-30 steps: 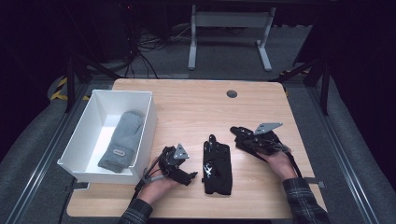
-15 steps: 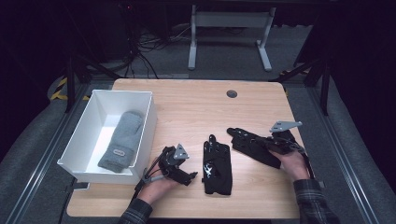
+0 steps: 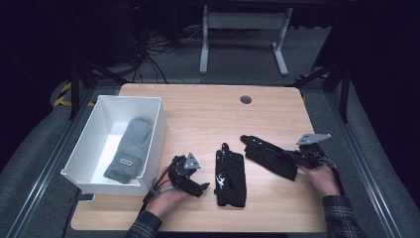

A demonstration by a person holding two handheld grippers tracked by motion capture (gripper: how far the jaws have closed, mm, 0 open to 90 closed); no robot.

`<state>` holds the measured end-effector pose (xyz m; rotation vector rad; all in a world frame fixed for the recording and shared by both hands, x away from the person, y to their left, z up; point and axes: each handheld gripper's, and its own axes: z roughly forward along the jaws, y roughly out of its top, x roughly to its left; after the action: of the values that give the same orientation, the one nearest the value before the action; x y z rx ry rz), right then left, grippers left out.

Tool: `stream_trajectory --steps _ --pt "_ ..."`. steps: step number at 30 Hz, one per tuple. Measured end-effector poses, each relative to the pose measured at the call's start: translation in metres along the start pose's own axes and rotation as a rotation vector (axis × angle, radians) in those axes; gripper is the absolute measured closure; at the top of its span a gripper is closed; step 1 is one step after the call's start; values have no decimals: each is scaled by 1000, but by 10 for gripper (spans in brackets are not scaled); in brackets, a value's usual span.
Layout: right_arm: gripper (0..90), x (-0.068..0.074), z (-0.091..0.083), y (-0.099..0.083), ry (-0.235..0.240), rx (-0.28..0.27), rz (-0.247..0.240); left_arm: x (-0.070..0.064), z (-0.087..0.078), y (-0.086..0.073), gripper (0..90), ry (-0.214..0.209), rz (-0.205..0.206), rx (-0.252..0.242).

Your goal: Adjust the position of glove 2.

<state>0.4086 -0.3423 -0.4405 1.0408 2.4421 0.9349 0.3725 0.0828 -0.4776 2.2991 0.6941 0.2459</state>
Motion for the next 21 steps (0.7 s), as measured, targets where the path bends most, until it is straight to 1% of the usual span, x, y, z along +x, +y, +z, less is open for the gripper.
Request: stream_trajectory --steps 2,3,4,10,11,17,18,20,21 --pt "900 1 5 -2 -3 40 -11 0 0 0 3 0 0 0" --pt "900 2 6 -4 -2 47 -11 0 0 0 3 1 -2 0" --pt "900 3 6 -4 2 42 -7 0 0 0 3 1 -2 0" --pt "900 12 -1 -9 10 58 -19 0 0 0 3 1 -3 0" --pt "900 15 -3 -10 15 62 -19 0 0 0 3 0 -3 0" --pt "900 35 -10 -17 51 73 -58 0 0 0 3 1 -3 0" --pt "900 35 -10 -17 51 73 -58 0 0 0 3 1 -3 0" --pt "900 46 -12 -19 76 73 -78 0 0 0 3 1 -4 0" --pt "900 55 -12 -19 93 72 -95 0 0 0 3 1 -3 0"
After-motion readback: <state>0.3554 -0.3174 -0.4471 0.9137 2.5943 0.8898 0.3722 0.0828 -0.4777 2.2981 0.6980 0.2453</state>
